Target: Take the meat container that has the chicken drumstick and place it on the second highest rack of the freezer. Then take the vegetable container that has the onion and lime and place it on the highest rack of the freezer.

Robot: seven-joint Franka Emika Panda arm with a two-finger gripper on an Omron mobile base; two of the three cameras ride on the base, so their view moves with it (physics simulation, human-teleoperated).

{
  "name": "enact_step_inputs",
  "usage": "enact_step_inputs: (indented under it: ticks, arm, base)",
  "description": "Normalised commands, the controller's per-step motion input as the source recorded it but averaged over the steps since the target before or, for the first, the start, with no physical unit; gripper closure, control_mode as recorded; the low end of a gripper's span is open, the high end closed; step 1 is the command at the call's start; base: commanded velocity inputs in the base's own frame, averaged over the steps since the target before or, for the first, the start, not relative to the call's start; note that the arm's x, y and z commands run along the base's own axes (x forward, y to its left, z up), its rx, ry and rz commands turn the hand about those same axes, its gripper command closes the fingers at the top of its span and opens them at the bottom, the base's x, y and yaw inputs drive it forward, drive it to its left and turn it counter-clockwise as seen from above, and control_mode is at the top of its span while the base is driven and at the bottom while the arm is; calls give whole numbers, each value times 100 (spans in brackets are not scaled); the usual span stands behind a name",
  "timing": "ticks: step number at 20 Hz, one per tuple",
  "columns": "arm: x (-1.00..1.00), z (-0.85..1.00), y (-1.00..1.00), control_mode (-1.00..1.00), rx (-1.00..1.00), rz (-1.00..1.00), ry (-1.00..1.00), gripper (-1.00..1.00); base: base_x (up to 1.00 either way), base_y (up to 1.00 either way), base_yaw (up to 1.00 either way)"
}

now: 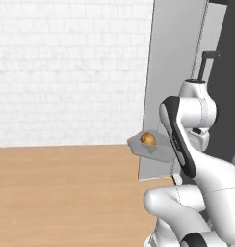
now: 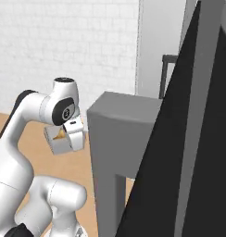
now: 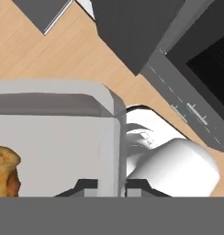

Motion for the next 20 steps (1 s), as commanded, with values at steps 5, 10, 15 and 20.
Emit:
enact_step_inputs:
  ticks: [5, 10, 15, 20]
  arm:
    - [0, 0, 0, 100, 0, 0, 0, 100]
    - [0, 0, 0, 100, 0, 0, 0, 100]
    - [0, 0, 0, 100, 0, 0, 0, 100]
    - [0, 0, 0, 100, 0, 0, 0, 100]
  base:
    - [100, 20, -11]
    - [99, 54, -24]
    - [53, 49, -51]
    - [20, 4, -79]
